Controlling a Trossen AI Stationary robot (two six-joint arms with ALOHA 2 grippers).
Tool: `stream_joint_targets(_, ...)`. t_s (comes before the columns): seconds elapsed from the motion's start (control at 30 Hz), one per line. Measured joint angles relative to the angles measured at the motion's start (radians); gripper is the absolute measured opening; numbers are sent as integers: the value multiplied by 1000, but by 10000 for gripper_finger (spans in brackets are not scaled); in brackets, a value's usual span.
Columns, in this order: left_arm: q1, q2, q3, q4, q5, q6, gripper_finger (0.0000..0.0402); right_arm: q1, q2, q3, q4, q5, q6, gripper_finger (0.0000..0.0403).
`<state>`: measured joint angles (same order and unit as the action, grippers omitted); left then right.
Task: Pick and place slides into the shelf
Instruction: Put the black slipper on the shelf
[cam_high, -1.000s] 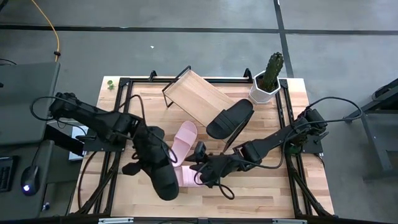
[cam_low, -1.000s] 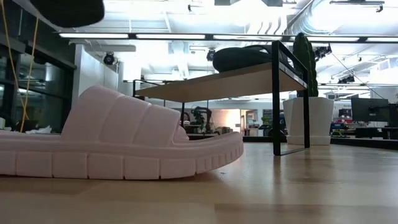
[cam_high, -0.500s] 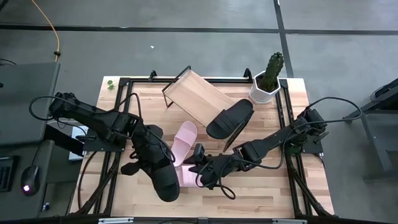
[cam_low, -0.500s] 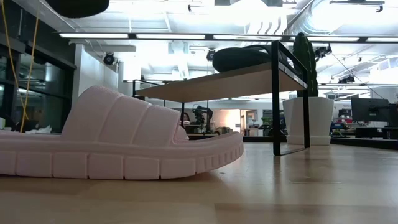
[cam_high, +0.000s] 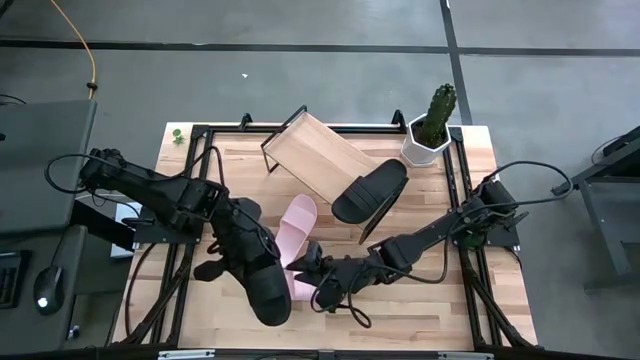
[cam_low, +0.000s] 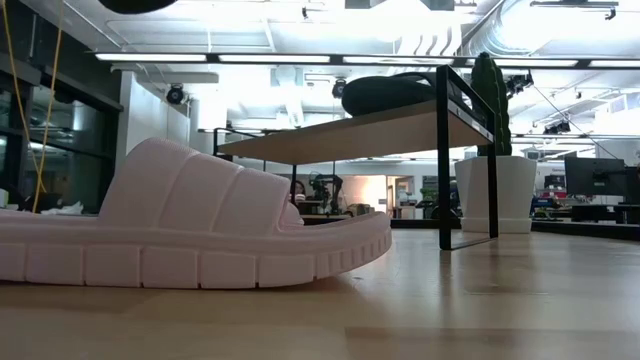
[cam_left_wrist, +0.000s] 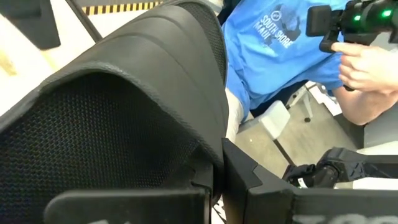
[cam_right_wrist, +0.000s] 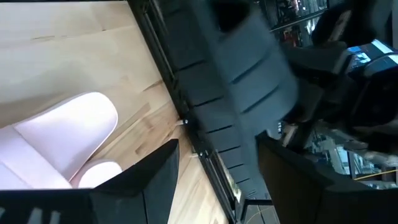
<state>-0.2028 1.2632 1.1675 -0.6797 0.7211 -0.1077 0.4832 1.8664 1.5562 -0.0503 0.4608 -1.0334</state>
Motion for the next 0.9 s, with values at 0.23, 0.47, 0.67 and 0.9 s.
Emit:
stream_joint_targets(0.23, 0, 35, -1, 35, 10, 14, 0, 5, 0, 0, 26, -26, -18, 211)
stream_joint_targets(0.47, 0, 71, -2, 48, 33, 34, 0, 11, 0, 0, 50, -50, -11, 211)
stream_joint_targets(0.67, 0, 92, -2, 68, 40, 36, 0, 14, 0, 0, 59, -63, -3, 211)
stream_joint_targets(0.9, 1, 96, -1, 87, 57, 33, 0, 15, 1, 0, 53, -81, 17, 211)
